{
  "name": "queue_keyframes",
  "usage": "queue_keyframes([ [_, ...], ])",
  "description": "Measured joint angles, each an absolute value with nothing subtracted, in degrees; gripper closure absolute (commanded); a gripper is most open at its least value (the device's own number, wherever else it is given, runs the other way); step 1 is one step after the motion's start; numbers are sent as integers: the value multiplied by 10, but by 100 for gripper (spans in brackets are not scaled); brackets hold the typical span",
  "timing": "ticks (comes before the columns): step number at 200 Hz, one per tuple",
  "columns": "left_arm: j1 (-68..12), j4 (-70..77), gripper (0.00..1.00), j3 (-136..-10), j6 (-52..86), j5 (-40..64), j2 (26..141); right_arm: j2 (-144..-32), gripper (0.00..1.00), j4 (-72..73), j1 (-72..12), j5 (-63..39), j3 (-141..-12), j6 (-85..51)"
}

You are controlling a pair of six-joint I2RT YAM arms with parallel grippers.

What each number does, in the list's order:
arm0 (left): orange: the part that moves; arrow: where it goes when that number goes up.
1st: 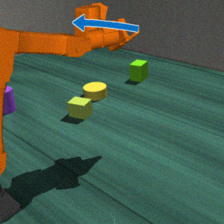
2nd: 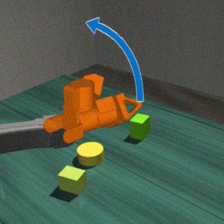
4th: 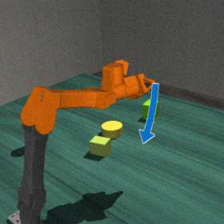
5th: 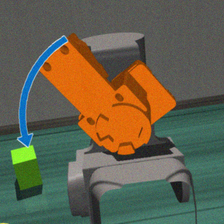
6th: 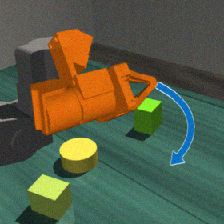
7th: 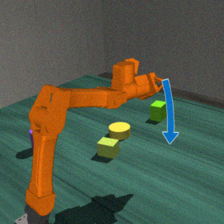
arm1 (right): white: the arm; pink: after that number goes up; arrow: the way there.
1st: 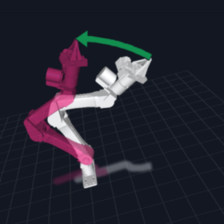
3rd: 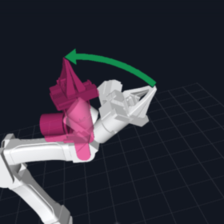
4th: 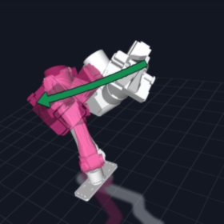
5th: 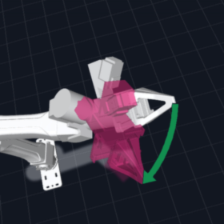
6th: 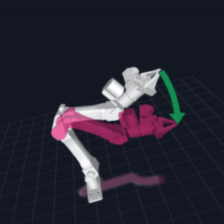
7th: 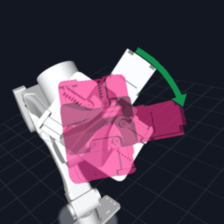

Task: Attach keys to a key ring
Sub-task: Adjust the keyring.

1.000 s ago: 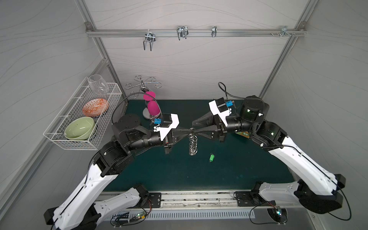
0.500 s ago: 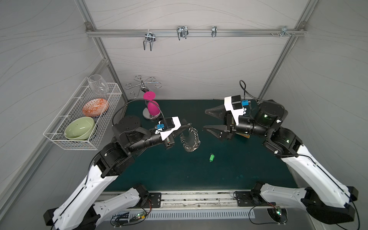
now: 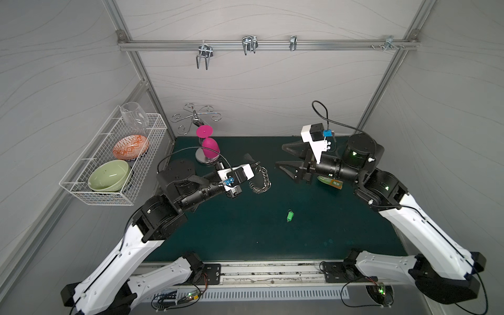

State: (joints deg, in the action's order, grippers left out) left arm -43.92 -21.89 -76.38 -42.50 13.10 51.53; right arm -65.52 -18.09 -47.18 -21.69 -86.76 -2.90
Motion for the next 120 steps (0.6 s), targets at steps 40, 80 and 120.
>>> queue_keyframes([
  [40,-443,-215,100,-757,-438,113,520,-655,26,-181,-467,-206,-867,-43],
  [80,-443,-225,100,-766,-394,79,539,-655,31,-183,-460,-172,-867,-74],
  [120,-443,-293,100,-846,-262,23,604,-660,39,-215,-442,-123,-872,-126],
])
